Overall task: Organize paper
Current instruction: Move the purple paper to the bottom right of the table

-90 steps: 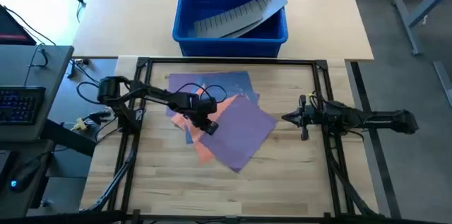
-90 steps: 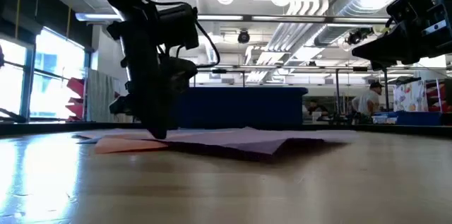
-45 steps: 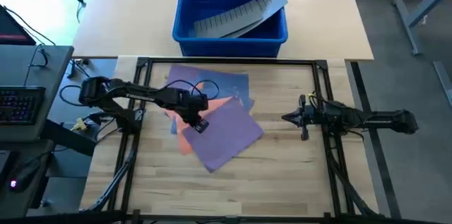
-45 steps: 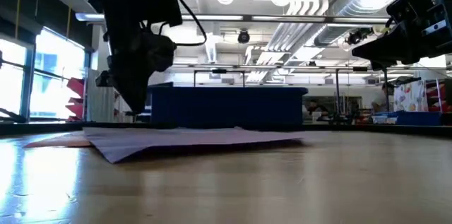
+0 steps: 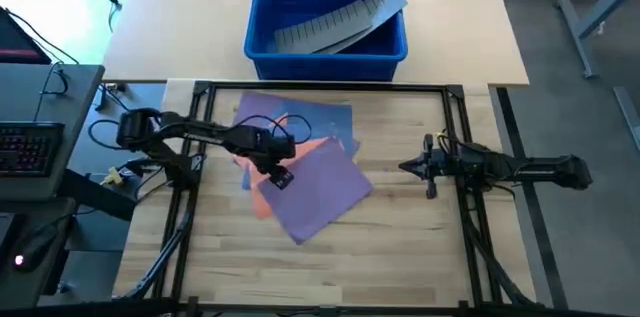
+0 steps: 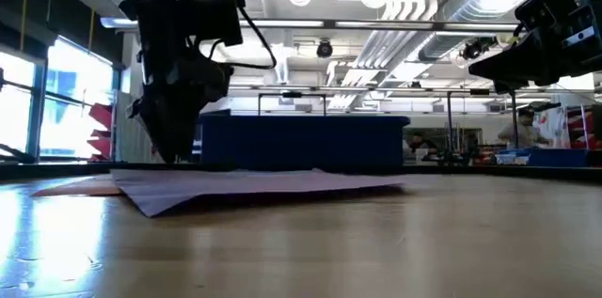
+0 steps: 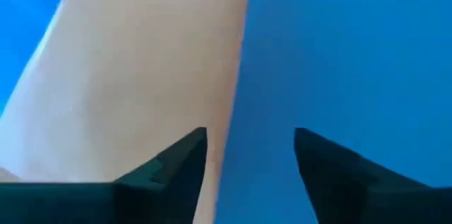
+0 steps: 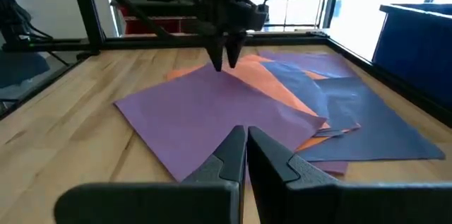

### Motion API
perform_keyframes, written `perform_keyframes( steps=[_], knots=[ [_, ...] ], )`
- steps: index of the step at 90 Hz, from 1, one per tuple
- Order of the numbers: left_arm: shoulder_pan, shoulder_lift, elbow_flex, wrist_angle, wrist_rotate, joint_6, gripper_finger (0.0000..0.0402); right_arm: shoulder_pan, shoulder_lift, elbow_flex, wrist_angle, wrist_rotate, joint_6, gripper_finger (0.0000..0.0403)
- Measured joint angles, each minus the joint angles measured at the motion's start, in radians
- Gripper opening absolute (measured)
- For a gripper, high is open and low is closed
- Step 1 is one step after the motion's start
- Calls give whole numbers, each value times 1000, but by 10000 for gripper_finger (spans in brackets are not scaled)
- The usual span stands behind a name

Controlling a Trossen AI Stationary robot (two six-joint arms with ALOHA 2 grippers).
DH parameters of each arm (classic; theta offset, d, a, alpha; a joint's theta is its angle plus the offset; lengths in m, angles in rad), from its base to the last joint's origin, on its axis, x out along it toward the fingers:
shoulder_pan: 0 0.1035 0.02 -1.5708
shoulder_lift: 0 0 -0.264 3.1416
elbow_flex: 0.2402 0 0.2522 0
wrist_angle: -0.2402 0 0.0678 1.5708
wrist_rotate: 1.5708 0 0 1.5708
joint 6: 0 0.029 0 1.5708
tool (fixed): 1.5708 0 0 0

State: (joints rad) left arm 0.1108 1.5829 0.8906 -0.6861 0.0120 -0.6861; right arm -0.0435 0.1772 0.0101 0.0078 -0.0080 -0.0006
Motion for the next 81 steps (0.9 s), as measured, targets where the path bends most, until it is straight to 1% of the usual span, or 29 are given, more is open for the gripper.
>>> perform_keyframes(
  steps=[14,27,34,41,50,54,67,81],
  knots=[
    [-1,57,0,5,9,0,190,0,0,0,0,0,0,0],
    [-14,74,0,3,5,0,159,0,0,0,0,0,0,0],
    [-23,75,0,2,-24,0,130,0,0,0,0,0,0,0],
    [-28,77,0,1,-54,1,90,0,0,0,0,0,0,0],
    [-27,82,0,0,-58,13,27,0,0,0,0,0,0,0],
    [-26,82,0,-1,-56,18,11,0,0,0,0,0,0,0],
    [-26,80,1,-12,-50,18,2,0,0,0,0,0,0,0],
    [-36,17,18,-24,-50,25,0,0,0,0,0,0,0,0]
  ],
)
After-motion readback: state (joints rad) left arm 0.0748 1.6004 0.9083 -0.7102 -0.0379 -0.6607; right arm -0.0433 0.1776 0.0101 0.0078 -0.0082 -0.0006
